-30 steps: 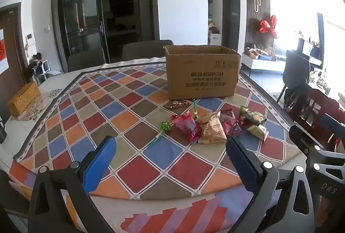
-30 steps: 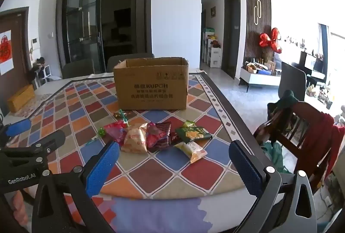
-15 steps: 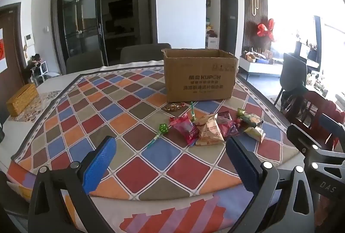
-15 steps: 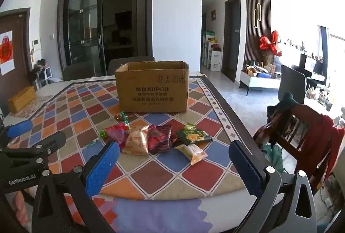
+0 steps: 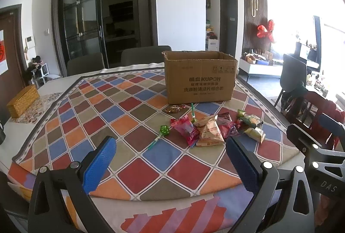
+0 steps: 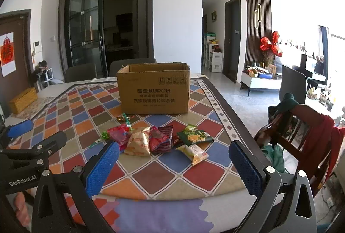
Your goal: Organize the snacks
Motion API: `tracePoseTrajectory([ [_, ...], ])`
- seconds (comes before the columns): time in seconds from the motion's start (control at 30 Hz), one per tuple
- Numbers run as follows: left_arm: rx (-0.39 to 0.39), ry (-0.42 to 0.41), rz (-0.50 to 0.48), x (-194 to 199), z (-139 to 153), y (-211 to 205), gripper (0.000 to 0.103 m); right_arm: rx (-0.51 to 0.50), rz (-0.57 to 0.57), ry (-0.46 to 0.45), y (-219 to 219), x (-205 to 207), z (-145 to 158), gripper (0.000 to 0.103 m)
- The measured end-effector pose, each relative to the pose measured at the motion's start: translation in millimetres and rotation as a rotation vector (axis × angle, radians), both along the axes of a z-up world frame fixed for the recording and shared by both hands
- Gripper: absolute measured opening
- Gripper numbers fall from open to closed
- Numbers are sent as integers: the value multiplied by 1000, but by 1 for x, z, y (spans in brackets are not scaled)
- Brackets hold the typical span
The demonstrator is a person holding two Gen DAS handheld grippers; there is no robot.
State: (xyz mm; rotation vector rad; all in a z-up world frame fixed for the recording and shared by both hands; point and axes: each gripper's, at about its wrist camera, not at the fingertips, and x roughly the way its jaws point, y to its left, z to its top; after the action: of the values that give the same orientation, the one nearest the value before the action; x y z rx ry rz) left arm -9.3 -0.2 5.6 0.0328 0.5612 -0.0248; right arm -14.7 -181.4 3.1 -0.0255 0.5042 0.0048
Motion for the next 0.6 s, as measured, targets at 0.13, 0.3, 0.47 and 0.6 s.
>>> tracePoseTrajectory([
  [0.13,0,-6,-2,-1,0,0,103,0,-1,-1,1,1,1,102],
  [0.3,0,-4,-2,-1,1,0,103,1,0,-5,1,0,1,102],
  [0.47,-1,-4,-2,-1,1,-1,103,1,0,-7,1,-1,1,102],
  [0.6,-1,-5,-1,-2,1,-1,103,1,0,-9,0,-1,1,102],
])
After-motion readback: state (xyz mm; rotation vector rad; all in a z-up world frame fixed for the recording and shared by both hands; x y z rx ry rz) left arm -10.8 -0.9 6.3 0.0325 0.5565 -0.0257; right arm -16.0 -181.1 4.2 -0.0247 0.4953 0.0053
